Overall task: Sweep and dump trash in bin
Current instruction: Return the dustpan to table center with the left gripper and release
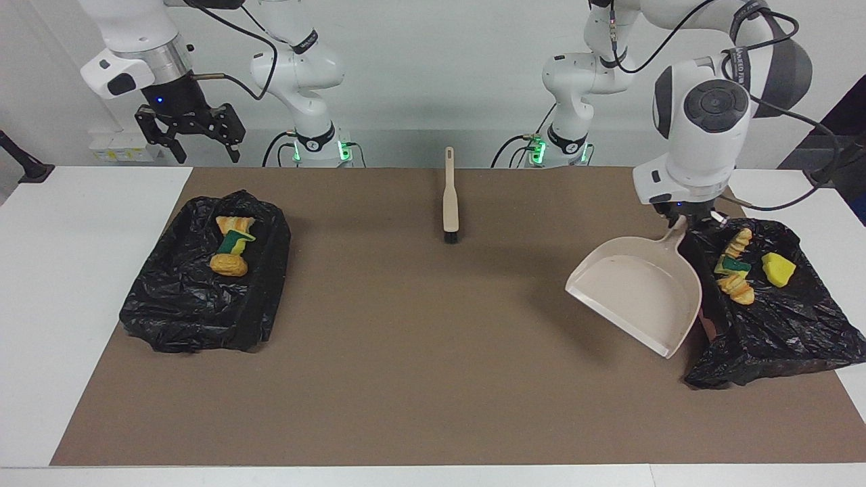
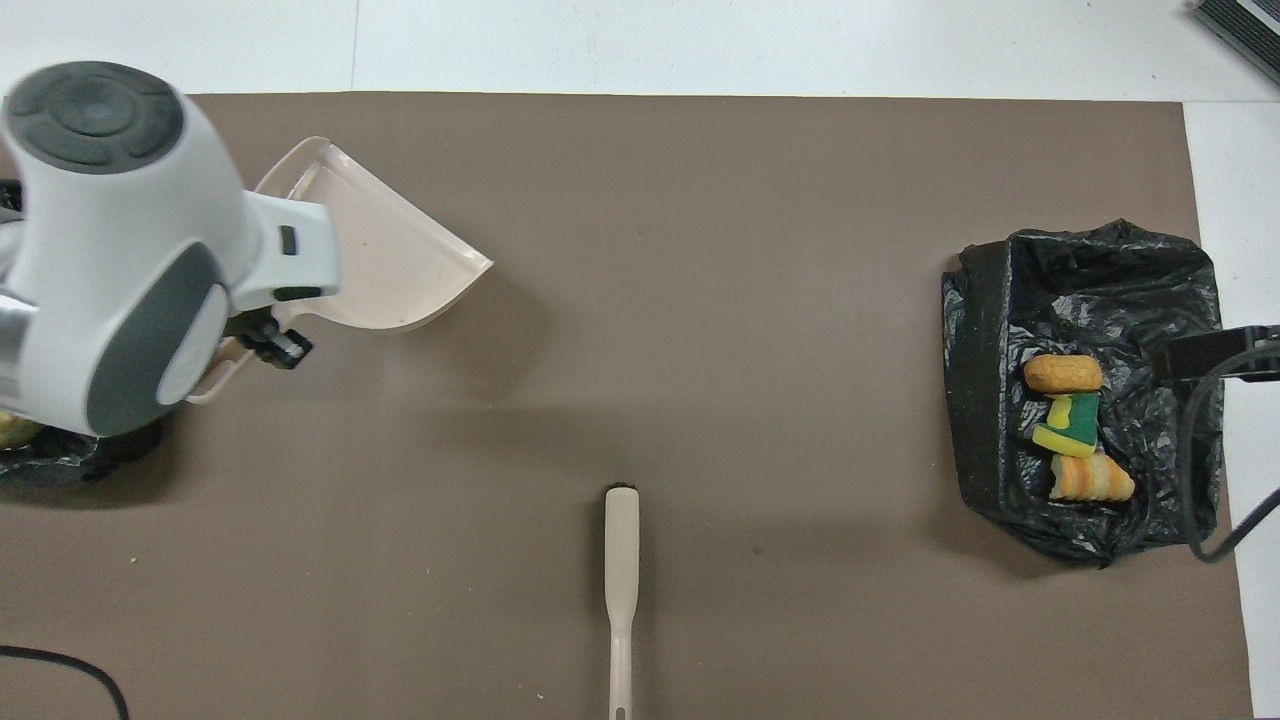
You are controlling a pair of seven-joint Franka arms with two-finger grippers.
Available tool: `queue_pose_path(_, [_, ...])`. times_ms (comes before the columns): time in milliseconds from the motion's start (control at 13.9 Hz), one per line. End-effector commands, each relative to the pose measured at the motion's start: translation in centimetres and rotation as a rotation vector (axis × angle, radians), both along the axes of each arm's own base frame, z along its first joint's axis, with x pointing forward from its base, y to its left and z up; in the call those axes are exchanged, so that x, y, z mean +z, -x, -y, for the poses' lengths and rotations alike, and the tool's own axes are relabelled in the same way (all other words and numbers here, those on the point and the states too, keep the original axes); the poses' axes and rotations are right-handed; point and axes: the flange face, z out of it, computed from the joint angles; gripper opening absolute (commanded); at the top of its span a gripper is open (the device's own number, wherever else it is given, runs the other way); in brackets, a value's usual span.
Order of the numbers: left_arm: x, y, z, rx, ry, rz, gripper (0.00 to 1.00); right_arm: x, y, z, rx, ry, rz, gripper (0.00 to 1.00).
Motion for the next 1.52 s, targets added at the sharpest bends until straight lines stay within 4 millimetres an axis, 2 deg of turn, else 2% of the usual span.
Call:
queue_pose_path(0, [-3.9, -0.1, 7.0, 0.176, 0.076, 0.079, 0.0, 0.1, 0.4, -0.5, 0.038, -0.013, -0.014, 1.0])
queue_pose_path(72, [-4.1, 0.2, 8.6, 0.219, 0.116, 0.103, 0.0, 0.1, 0.4, -0.6, 0.04, -0.013, -0.013, 1.0])
queue_pose_path(289, [-7.6, 1.0, 14.7, 0.397, 0.182, 0.127, 0.0, 0.1, 0.4, -0.8, 0.043, -0.013, -0.014, 1.0])
queue_pose_path(361, [-7.5, 1.4, 16.0, 0.418, 0.21, 0.144, 0.0, 0.1, 0.4, -0.7, 0.041, -0.013, -0.014, 1.0])
queue_pose_path(433, [-8.6, 2.1, 17.7, 0.42, 0.212, 0.131, 0.0, 0.1, 0.4, -0.6, 0.04, -0.013, -0.017, 1.0])
queue_pose_path(505, [-8.7, 2.6, 19.0, 0.443, 0.224, 0.139, 0.0, 0.1, 0.5, -0.4, 0.035, -0.013, -0.019, 1.0])
queue_pose_path(722, [-9.1, 3.0, 21.4, 0.465, 0.284, 0.16, 0.0, 0.1, 0.5, -0.3, 0.032, -0.015, -0.017, 1.0])
queue_pose_path(794, [-10.5, 3.7, 22.9, 0.447, 0.276, 0.146, 0.0, 0.1, 0.5, -0.5, 0.037, -0.015, -0.017, 1.0])
queue_pose_path(866, [-11.2, 3.4, 23.6, 0.45, 0.29, 0.141, 0.0, 0.1, 0.4, -0.6, 0.04, -0.015, -0.017, 1.0])
queue_pose_path(1010, [-11.6, 3.1, 23.6, 0.449, 0.293, 0.138, 0.0, 0.1, 0.4, -0.8, 0.043, -0.016, -0.017, 1.0])
queue_pose_path(1155, [-13.4, 4.1, 24.9, 0.431, 0.277, 0.111, 0.0, 0.1, 0.4, -0.7, 0.041, -0.016, -0.017, 1.0])
queue_pose_path(1299, [-13.6, 4.2, 24.6, 0.431, 0.257, 0.104, 0.0, 0.1, 0.4, -0.7, 0.041, -0.016, -0.017, 1.0])
queue_pose_path(1371, [-13.6, 4.3, 24.5, 0.433, 0.249, 0.102, 0.12, 0.1, 0.4, -0.8, 0.043, -0.016, -0.017, 1.0])
queue_pose_path(1443, [-13.8, 4.4, 24.3, 0.434, 0.229, 0.092, 0.38, 0.1, 0.4, -0.8, 0.043, -0.016, -0.017, 1.0])
